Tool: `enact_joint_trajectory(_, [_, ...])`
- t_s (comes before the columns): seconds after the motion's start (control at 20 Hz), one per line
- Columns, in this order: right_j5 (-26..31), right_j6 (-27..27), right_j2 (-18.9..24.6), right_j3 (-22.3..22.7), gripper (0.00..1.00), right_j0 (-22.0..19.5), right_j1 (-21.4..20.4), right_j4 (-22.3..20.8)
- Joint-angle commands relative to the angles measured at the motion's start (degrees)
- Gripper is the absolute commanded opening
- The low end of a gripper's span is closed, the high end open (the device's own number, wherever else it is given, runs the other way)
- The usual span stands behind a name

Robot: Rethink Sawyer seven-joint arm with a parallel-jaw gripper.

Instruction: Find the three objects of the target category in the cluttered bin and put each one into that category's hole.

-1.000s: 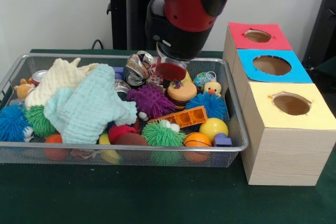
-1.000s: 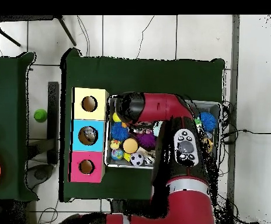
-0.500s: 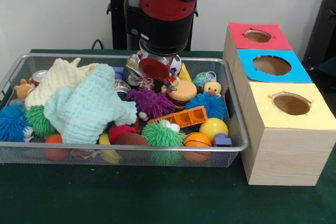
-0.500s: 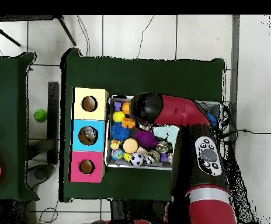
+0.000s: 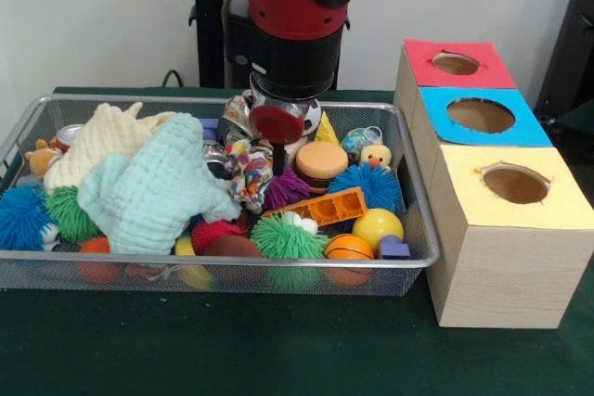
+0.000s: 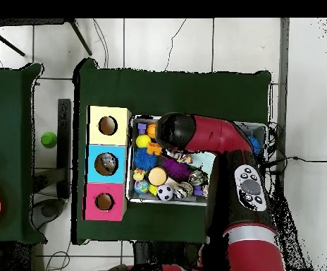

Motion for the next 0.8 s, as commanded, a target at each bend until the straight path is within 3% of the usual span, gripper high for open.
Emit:
enact_joint_trajectory(0.05, [-0.48, 10.73, 5.37, 4.03, 1.00, -0.38, 1.43, 2.36])
enact_joint_trajectory(0.15, [-0.52, 10.79, 5.17, 3.29, 1.00, 0.00, 1.58, 2.05])
enact_joint_trajectory(0.35, [1.83, 11.86, 0.64, -2.03, 1.00, 3.28, 3.26, -2.78])
enact_joint_trajectory(0.8, [5.19, 6.08, -3.95, -8.00, 1.00, 5.45, 5.14, -10.20])
